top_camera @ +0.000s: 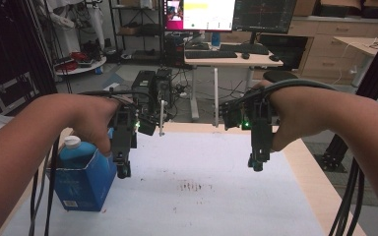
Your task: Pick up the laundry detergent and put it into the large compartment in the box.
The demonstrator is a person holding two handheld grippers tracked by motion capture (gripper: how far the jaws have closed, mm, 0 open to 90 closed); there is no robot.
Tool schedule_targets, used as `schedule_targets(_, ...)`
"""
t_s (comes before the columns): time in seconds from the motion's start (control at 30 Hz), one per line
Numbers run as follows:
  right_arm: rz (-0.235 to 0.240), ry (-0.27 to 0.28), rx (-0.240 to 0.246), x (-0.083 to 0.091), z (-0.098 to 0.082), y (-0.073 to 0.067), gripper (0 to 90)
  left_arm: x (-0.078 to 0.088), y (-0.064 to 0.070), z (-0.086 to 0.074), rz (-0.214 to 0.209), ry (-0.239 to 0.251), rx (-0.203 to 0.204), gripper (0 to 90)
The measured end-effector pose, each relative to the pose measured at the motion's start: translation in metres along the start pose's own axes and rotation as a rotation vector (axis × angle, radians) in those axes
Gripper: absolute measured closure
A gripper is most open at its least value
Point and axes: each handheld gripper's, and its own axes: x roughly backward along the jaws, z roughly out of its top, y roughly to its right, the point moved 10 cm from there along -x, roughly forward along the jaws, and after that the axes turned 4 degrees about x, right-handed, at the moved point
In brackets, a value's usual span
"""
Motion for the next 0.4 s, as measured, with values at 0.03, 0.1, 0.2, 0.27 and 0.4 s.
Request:
schedule_targets(0.03,0.001,-0.002,-0.003,0.0002,-0.0007,0.0001,2.7,0.0,0.0002,0.0005,-0.001,0.002,-0.002,1.6)
schedule_targets(0.1,0.0,-0.002,-0.006,0.0006,-0.0017,0.0007,2.7,0.0001,0.0007,0.0015,-0.005,0.006,-0.004,1.7)
schedule_targets(0.2,0.0,0.0,-0.001,0.0005,-0.0021,0.0023,2.7,-0.0002,-0.0004,0.002,-0.004,0.005,-0.006,1.6)
schedule_targets(0.27,0.0,0.002,-0.002,0.0006,-0.0016,0.0028,2.7,-0.001,-0.001,0.0016,-0.003,0.002,0.0,1.7)
schedule_targets(0.4,-0.001,0.0,0.005,0.0003,-0.0014,0.0026,2.7,-0.0037,-0.0021,0.0006,0.013,-0.007,-0.01,1.6)
